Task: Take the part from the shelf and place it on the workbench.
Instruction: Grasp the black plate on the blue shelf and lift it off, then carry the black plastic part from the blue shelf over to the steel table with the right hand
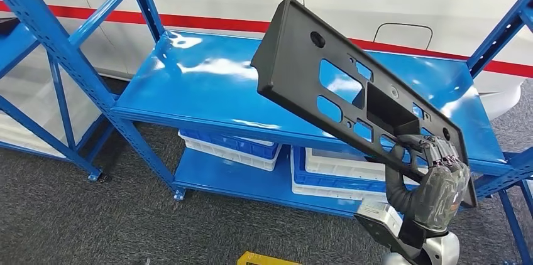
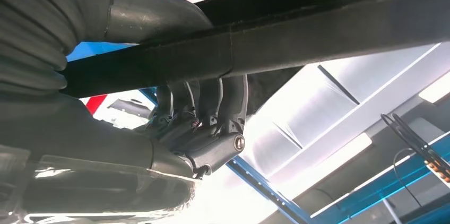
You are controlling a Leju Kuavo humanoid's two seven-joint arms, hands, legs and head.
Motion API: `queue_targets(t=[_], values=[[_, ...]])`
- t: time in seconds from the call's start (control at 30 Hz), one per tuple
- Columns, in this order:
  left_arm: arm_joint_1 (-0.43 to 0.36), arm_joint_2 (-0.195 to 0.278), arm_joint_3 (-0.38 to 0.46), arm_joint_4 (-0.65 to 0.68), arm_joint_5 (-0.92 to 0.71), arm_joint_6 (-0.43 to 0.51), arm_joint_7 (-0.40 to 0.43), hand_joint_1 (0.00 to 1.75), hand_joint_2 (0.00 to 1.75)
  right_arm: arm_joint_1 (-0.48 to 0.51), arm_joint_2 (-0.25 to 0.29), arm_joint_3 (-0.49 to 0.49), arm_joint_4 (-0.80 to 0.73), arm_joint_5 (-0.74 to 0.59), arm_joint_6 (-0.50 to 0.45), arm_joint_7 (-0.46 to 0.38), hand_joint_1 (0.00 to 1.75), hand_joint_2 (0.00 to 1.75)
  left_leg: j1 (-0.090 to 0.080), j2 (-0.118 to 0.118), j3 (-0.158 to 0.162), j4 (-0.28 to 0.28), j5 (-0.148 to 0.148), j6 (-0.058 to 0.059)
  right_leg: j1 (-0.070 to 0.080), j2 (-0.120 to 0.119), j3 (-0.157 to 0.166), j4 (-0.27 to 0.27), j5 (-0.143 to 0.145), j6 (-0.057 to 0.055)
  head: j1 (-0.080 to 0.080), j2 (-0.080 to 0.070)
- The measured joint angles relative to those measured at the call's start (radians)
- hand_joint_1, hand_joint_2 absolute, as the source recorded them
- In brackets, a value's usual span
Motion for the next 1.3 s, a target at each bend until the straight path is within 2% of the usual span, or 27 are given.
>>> queue_targets(t=[0.03, 0.07, 0.13, 0.17, 0.23, 0.3, 0.33, 0.37, 0.43, 0.47, 0.5, 0.53, 0.57, 0.6, 0.63, 0.7, 0.77, 0.83, 0.9, 0.97, 1.0, 1.03, 1.07, 1.1, 1.17, 1.23, 1.3], values=[[0.0, -0.001, 0.002, 0.0, 0.003, 0.002, -0.003, 0.0, 1.75, 0.0, -0.004, 0.003, 0.0, -0.017, -0.001, -0.006, 1.75, 1.75, 0.003, 0.001, -0.016, 0.002, 0.012, -0.005, -0.005, 0.0, 0.005, 0.034, -0.007, 0.012, 0.0, 0.0], [0.001, -0.002, 0.004, 0.0, 0.005, 0.004, -0.007, 0.0, 1.75, 0.0, -0.007, 0.006, 0.0, -0.034, -0.001, -0.013, 1.75, 1.75, 0.007, 0.001, -0.031, 0.005, 0.023, -0.011, -0.01, 0.0, 0.027, 0.031, 0.006, 0.029, 0.0, 0.0], [0.001, -0.003, 0.01, 0.0, 0.011, 0.009, -0.017, 0.0, 1.75, -0.003, -0.013, 0.01, 0.001, -0.067, -0.002, -0.027, 1.75, 1.75, 0.015, 0.002, -0.063, 0.019, 0.041, -0.026, -0.022, 0.0, 0.118, -0.067, 0.037, 0.06, 0.0, 0.0], [0.001, -0.002, 0.013, 0.0, 0.014, 0.011, -0.022, 0.0, 1.75, -0.006, -0.015, 0.014, 0.0, -0.082, -0.002, -0.034, 1.75, 1.75, 0.016, 0.001, -0.079, 0.031, 0.046, -0.033, -0.021, 0.001, 0.171, -0.137, 0.034, 0.065, 0.001, 0.0], [0.002, -0.001, 0.017, 0.0, 0.021, 0.013, -0.033, 0.0, 1.75, -0.011, -0.019, 0.02, 0.001, -0.105, -0.004, -0.045, 1.75, 1.75, 0.013, 0.0, -0.098, 0.051, 0.057, -0.045, -0.019, 0.001, 0.226, -0.225, 0.009, 0.057, -0.002, 0.0], [0.005, 0.0, 0.022, 0.0, 0.025, 0.015, -0.04, 0.0, 1.75, -0.013, -0.022, 0.026, 0.001, -0.117, -0.007, -0.05, 1.75, 1.75, 0.014, -0.001, -0.102, 0.055, 0.067, -0.052, -0.017, -0.001, 0.221, -0.233, 0.008, 0.038, -0.009, 0.0], [0.007, 0.0, 0.025, 0.0, 0.026, 0.015, -0.041, 0.0, 1.75, -0.013, -0.023, 0.028, 0.002, -0.119, -0.007, -0.051, 1.75, 1.75, 0.018, -0.002, -0.106, 0.06, 0.059, -0.055, -0.018, -0.002, 0.216, -0.232, 0.015, 0.026, -0.011, 0.0], [0.009, 0.0, 0.027, 0.0, 0.026, 0.015, -0.041, 0.0, 1.75, -0.014, -0.024, 0.029, 0.002, -0.119, -0.008, -0.051, 1.75, 1.75, 0.02, -0.003, -0.113, 0.08, 0.031, -0.059, -0.02, -0.003, 0.209, -0.232, 0.023, 0.013, -0.013, 0.0], [0.011, -0.001, 0.032, 0.0, 0.026, 0.015, -0.042, 0.0, 1.75, -0.015, -0.025, 0.032, 0.003, -0.121, -0.008, -0.051, 1.75, 1.75, 0.023, -0.006, -0.142, 0.177, -0.069, -0.068, -0.019, -0.004, 0.192, -0.232, 0.044, -0.007, -0.015, 0.0], [0.012, -0.001, 0.033, 0.0, 0.026, 0.015, -0.042, 0.0, 1.75, -0.015, -0.025, 0.033, 0.003, -0.121, -0.008, -0.051, 1.75, 1.75, 0.024, -0.007, -0.157, 0.245, -0.117, -0.072, -0.017, -0.004, 0.182, -0.231, 0.054, -0.012, -0.015, 0.0], [0.012, -0.002, 0.034, 0.0, 0.026, 0.015, -0.042, 0.0, 1.75, -0.014, -0.026, 0.033, 0.003, -0.121, -0.008, -0.051, 1.75, 1.75, 0.024, -0.007, -0.167, 0.305, -0.146, -0.074, -0.016, -0.005, 0.171, -0.231, 0.064, -0.012, -0.015, 0.0], [0.012, -0.001, 0.035, 0.0, 0.026, 0.015, -0.042, 0.0, 1.75, -0.014, -0.026, 0.034, 0.003, -0.121, -0.008, -0.051, 1.75, 1.75, 0.025, -0.007, -0.167, 0.341, -0.154, -0.074, -0.014, -0.005, 0.16, -0.23, 0.072, -0.011, -0.015, 0.0], [0.012, -0.001, 0.036, 0.0, 0.026, 0.015, -0.043, 0.0, 1.75, -0.014, -0.027, 0.034, 0.004, -0.121, -0.008, -0.051, 1.75, 1.75, 0.025, -0.007, -0.147, 0.341, -0.142, -0.072, -0.013, -0.005, 0.15, -0.23, 0.08, -0.01, -0.016, 0.0], [0.012, -0.001, 0.036, 0.0, 0.026, 0.015, -0.043, 0.0, 1.75, -0.014, -0.028, 0.034, 0.004, -0.121, -0.008, -0.051, 1.75, 1.75, 0.025, -0.008, -0.108, 0.3, -0.119, -0.067, -0.012, -0.005, 0.143, -0.229, 0.087, -0.007, -0.016, 0.0], [0.011, -0.001, 0.036, 0.0, 0.026, 0.015, -0.043, 0.0, 1.75, -0.014, -0.028, 0.034, 0.004, -0.121, -0.008, -0.051, 1.75, 1.75, 0.024, -0.009, -0.054, 0.231, -0.098, -0.06, -0.012, -0.004, 0.137, -0.229, 0.093, -0.004, -0.016, 0.0], [0.009, 0.0, 0.036, -0.001, 0.026, 0.014, -0.043, 0.0, 1.75, -0.015, -0.028, 0.035, 0.004, -0.122, -0.008, -0.051, 1.75, 1.75, 0.018, -0.012, 0.046, 0.09, -0.084, -0.047, -0.01, -0.005, 0.128, -0.229, 0.105, 0.006, -0.015, 0.0], [0.008, 0.0, 0.037, -0.001, 0.026, 0.014, -0.045, 0.0, 1.75, -0.017, -0.029, 0.036, 0.004, -0.13, -0.008, -0.055, 1.75, 1.75, 0.009, -0.013, 0.076, 0.034, -0.089, -0.039, -0.011, -0.007, 0.124, -0.231, 0.117, 0.021, -0.015, 0.0], [0.009, -0.001, 0.037, -0.001, 0.026, 0.016, -0.047, 0.0, 1.75, -0.019, -0.03, 0.037, 0.005, -0.147, -0.008, -0.063, 1.75, 1.75, 0.006, -0.01, 0.066, 0.021, -0.07, -0.031, -0.011, -0.007, 0.118, -0.231, 0.124, 0.035, -0.015, 0.0], [0.006, -0.003, 0.037, -0.001, 0.026, 0.018, -0.049, 0.0, 1.75, -0.022, -0.035, 0.039, 0.007, -0.166, -0.008, -0.07, 1.75, 1.75, 0.008, -0.006, 0.05, 0.006, -0.043, -0.019, -0.007, -0.006, 0.093, -0.193, 0.083, 0.032, -0.012, 0.0], [0.004, -0.003, 0.038, -0.001, 0.026, 0.021, -0.05, 0.0, 1.75, -0.026, -0.042, 0.041, 0.012, -0.185, -0.009, -0.08, 1.75, 1.75, 0.008, -0.005, 0.025, 0.002, -0.02, -0.011, -0.005, -0.004, 0.054, -0.088, -0.002, 0.019, -0.008, 0.0], [0.003, -0.003, 0.038, -0.001, 0.026, 0.023, -0.05, 0.0, 1.75, -0.027, -0.045, 0.043, 0.016, -0.194, -0.009, -0.084, 1.75, 1.75, 0.007, -0.004, 0.01, 0.003, -0.009, -0.009, -0.005, -0.004, 0.04, -0.025, -0.034, 0.018, -0.007, 0.0], [0.003, -0.003, 0.038, -0.001, 0.026, 0.025, -0.05, 0.0, 1.75, -0.028, -0.049, 0.044, 0.019, -0.202, -0.01, -0.088, 1.75, 1.75, 0.005, -0.004, -0.005, 0.004, 0.002, -0.009, -0.005, -0.004, 0.034, 0.024, -0.045, 0.024, -0.007, 0.0], [0.003, -0.003, 0.038, -0.001, 0.026, 0.027, -0.05, 0.0, 1.75, -0.029, -0.053, 0.046, 0.023, -0.21, -0.011, -0.091, 1.75, 1.75, 0.005, -0.004, -0.021, 0.006, 0.013, -0.01, -0.005, -0.004, 0.042, 0.046, -0.033, 0.035, -0.007, 0.0], [0.003, -0.004, 0.039, -0.001, 0.026, 0.028, -0.05, 0.0, 1.75, -0.03, -0.057, 0.047, 0.027, -0.217, -0.013, -0.094, 1.75, 1.75, 0.005, -0.004, -0.037, 0.009, 0.024, -0.012, -0.005, -0.004, 0.065, 0.036, -0.006, 0.048, -0.006, 0.0], [0.003, -0.004, 0.039, -0.001, 0.025, 0.029, -0.052, 0.0, 1.75, -0.035, -0.064, 0.049, 0.034, -0.229, -0.017, -0.098, 1.75, 1.75, 0.003, -0.005, -0.068, 0.022, 0.04, -0.02, -0.006, -0.004, 0.16, -0.08, 0.032, 0.061, -0.006, 0.0], [0.003, -0.004, 0.04, -0.001, 0.022, 0.03, -0.053, 0.0, 1.75, -0.038, -0.069, 0.051, 0.037, -0.24, -0.023, -0.102, 1.75, 1.75, -0.001, -0.006, -0.089, 0.04, 0.053, -0.029, -0.003, -0.002, 0.246, -0.216, 0.013, 0.049, -0.007, 0.0], [0.002, -0.004, 0.04, -0.001, 0.017, 0.032, -0.054, 0.0, 1.75, -0.038, -0.077, 0.051, 0.04, -0.258, -0.033, -0.11, 1.75, 1.75, -0.003, -0.007, -0.099, 0.047, 0.07, -0.036, 0.001, 0.001, 0.263, -0.264, -0.006, 0.032, -0.008, 0.0]])
